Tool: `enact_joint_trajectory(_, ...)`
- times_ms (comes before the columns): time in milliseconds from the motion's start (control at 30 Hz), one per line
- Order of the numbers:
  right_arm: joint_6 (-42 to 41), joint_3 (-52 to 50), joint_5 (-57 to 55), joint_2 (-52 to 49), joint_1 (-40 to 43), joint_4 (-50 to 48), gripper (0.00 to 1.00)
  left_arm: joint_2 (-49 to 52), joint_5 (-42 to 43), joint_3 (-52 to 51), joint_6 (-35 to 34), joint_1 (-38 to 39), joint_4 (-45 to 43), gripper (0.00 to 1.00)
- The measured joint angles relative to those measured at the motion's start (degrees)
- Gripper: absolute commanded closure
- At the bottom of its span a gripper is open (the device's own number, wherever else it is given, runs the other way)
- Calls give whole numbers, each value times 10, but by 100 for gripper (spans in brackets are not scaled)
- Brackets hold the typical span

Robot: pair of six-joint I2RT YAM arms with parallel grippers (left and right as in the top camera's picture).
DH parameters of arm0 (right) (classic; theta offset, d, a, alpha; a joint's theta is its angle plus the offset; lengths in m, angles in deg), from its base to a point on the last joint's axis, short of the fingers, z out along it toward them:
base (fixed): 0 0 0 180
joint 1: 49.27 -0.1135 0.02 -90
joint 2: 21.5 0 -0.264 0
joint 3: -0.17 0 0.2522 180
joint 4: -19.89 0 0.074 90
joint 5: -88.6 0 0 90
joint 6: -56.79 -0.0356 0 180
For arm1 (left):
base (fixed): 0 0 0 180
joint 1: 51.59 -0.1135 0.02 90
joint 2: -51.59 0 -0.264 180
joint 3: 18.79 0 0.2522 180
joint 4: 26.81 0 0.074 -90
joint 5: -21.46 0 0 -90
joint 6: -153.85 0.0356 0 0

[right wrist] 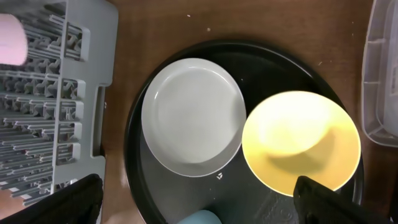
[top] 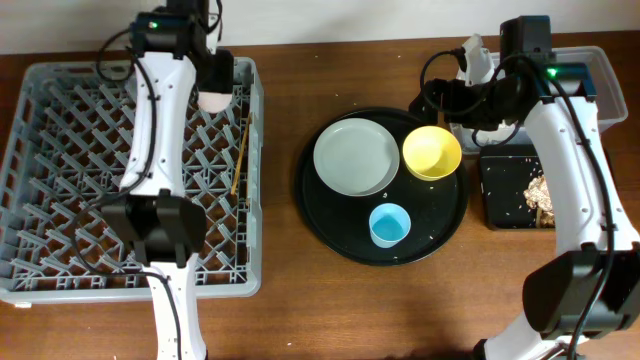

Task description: Sort waste into correct bins and load items into the dishwasher rack

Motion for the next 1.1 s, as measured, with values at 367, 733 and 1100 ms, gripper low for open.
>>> enact_joint_trajectory(367, 0, 0, -2, 0, 0, 2, 1, 0, 13, -77, 0, 3, 0, 67)
enact_joint_trajectory(733, 0, 0, -2, 0, 0, 3, 1, 0, 14, -78, 0, 11, 40, 66)
enact_joint_trajectory(1100, 0, 0, -4, 0, 0, 9, 1, 0, 14, -92, -4, 13, 41, 27)
